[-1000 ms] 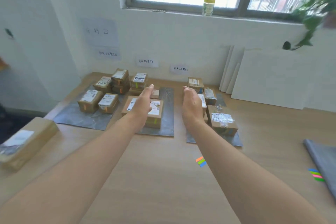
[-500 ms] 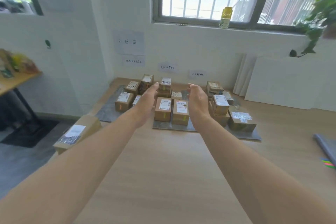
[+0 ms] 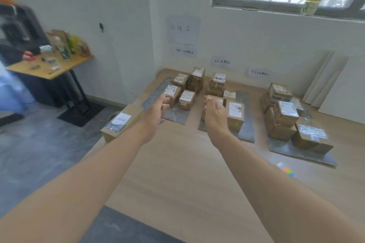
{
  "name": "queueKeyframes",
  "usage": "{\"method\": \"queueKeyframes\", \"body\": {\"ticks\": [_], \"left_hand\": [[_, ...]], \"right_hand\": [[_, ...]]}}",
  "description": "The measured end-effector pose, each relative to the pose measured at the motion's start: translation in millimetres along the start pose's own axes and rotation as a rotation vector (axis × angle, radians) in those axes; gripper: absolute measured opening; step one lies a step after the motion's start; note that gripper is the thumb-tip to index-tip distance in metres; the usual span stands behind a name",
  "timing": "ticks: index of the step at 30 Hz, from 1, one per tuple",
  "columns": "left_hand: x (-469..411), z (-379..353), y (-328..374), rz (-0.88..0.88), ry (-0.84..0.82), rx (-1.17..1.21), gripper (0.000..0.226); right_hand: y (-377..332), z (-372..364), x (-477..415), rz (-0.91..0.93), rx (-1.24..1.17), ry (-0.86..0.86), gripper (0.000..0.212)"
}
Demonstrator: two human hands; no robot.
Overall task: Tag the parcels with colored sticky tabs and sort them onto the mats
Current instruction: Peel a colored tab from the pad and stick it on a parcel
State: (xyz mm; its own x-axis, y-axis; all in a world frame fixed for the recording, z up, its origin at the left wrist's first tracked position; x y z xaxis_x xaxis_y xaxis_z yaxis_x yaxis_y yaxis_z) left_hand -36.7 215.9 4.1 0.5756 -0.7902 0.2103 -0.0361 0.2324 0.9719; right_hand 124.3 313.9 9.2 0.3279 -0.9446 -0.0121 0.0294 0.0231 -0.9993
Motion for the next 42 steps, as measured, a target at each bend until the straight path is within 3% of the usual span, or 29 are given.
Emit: {"method": "queueKeyframes", "body": {"ticks": [11, 14, 22, 27, 34, 36, 38, 42], "left_hand": [[-74, 165, -61, 0.101, 0.128, 0.004, 0.047], [-119, 211, -80, 0.1, 0.101, -0.004, 0.045], [-220, 293, -136, 0.207, -0.052, -0.055, 0.04], [-247, 311, -184, 0.344, -0.052, -0.141, 0.024], [-273, 315, -231, 0.418, -0.072, -0.162, 0.025], [-277, 318, -243, 0.426, -0.097, -0.18, 0.039], [-276, 318, -247, 0.43, -0.103, -0.195, 0.046], [-259, 299, -211, 0.406, -0.133, -0.131, 0.039]], "right_hand": [[58, -183, -35, -0.099, 0.04, -0.123, 0.033], [87, -240, -50, -0.159, 0.058, -0.088, 0.024], [163, -362, -66, -0.37, 0.094, -0.006, 0.032], [214, -399, -69, -0.518, 0.117, -0.076, 0.027], [259, -432, -77, -0.623, 0.078, -0.075, 0.036], [264, -435, -75, -0.652, 0.032, -0.054, 0.036], [262, -433, -72, -0.669, 0.005, -0.032, 0.035], [240, -408, -64, -0.586, -0.031, 0.026, 0.031]]}}
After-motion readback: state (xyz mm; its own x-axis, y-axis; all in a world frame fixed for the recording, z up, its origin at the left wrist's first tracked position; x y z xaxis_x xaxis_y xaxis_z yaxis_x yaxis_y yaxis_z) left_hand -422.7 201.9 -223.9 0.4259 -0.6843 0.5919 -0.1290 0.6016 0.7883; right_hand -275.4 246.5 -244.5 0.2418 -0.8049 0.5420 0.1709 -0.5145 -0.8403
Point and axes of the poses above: each hand's wrist, its own x-axis away from the middle knuckle, its own z-axis out of the back of the hand, y = z × x, the point moved 3 cm from there along -x, towards the middle knuckle, and after that the axes turned 6 degrees about -x, right-handed, at the moved point
